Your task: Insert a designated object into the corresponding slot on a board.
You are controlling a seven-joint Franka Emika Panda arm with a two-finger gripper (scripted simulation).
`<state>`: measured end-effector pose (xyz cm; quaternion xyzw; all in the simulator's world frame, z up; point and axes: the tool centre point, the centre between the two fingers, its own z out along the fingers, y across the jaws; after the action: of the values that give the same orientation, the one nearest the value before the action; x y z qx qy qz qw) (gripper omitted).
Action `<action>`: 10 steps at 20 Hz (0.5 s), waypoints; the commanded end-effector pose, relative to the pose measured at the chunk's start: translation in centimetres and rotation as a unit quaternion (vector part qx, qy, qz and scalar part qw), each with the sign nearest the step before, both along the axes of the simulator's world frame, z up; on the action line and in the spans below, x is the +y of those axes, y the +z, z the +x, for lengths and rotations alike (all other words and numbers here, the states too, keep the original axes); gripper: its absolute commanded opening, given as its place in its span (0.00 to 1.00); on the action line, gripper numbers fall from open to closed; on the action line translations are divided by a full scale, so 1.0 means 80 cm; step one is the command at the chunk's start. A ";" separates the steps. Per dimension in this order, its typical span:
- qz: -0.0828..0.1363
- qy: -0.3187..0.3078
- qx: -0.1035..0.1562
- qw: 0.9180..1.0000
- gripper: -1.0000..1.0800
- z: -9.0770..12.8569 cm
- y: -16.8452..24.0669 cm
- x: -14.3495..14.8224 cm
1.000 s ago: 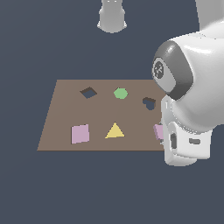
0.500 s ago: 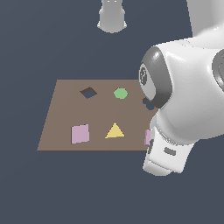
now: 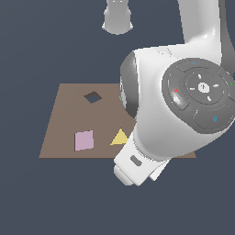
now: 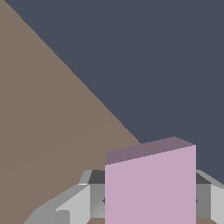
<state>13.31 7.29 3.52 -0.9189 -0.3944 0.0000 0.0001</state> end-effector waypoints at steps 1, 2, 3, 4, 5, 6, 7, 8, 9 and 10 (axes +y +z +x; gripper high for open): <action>0.000 -0.046 0.000 0.999 0.00 0.001 0.001 -0.019; 0.000 -0.064 0.000 0.998 0.00 0.001 0.001 -0.027; 0.000 -0.082 0.000 0.997 0.00 0.000 0.001 -0.035; 0.000 -0.100 0.000 0.995 0.00 -0.001 0.001 -0.043; 0.000 -0.118 0.000 0.993 0.00 -0.002 0.001 -0.050; 0.000 -0.136 0.000 0.991 0.00 -0.004 0.002 -0.058; 0.000 -0.155 0.000 0.988 0.00 -0.006 0.002 -0.066; 0.000 -0.174 0.000 0.985 0.00 -0.008 0.002 -0.074; 0.000 -0.192 0.000 0.981 0.00 -0.011 0.002 -0.082; 0.000 -0.211 0.000 0.977 0.00 -0.014 0.002 -0.090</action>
<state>12.51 1.07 3.64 -0.9754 -0.2203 -0.0001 0.0000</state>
